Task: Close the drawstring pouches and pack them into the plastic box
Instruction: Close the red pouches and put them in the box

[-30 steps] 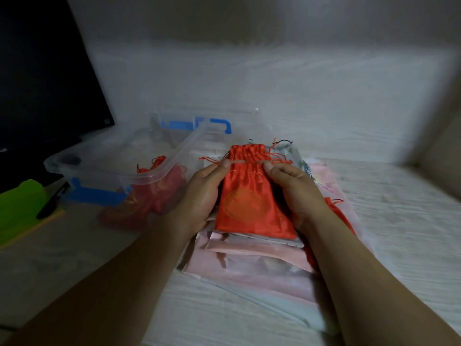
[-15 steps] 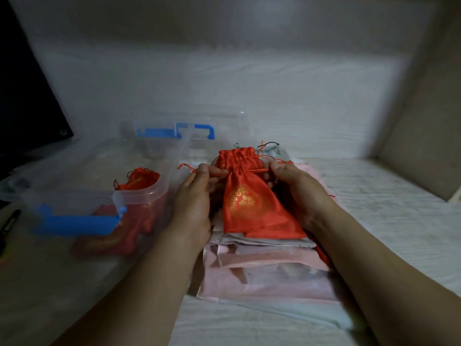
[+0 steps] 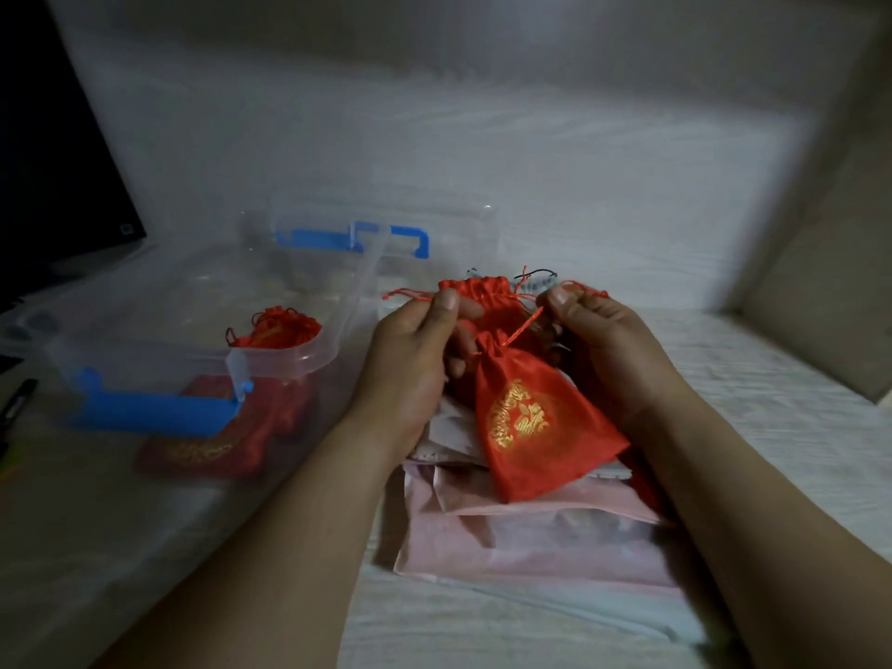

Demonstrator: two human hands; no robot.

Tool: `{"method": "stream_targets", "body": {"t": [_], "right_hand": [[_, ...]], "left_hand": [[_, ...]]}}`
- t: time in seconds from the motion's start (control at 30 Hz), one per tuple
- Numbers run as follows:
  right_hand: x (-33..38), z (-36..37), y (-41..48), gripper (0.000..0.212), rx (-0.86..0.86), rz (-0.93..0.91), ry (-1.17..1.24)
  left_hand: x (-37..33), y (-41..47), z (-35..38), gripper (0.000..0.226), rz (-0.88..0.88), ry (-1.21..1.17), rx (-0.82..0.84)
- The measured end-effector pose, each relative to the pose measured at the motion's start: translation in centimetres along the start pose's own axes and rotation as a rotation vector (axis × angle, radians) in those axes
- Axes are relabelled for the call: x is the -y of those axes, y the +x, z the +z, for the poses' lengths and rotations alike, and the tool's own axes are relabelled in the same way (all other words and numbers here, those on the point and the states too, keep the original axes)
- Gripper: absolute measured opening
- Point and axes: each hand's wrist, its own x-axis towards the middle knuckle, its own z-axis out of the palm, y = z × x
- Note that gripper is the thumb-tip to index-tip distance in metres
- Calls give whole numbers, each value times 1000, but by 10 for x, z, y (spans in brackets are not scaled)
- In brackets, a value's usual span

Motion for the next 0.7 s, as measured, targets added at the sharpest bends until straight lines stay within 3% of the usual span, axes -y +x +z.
{"method": "stream_targets", "body": {"t": [0.17,0.23,0.37,0.43,0.57,0.7], "right_hand": [[9,14,-14,10,85,-98,19],[8,16,-12,6,89,-132,-40],[-2,17,-5,19,84,-166,-191],[-5,15,-3,15,82,-142,-194],[-3,11,-1,27,46,-75,-246],[7,8,-2,42,213,96,-375]], "left_hand": [[-3,-4,4,26,98,298,171],[-5,-7,5,36,100,374,225],[-10,-16,8,34,123,393,294],[-9,-16,8,26,98,355,314],[-4,-12,7,21,60,305,277],[1,-7,7,28,86,246,146]]}}
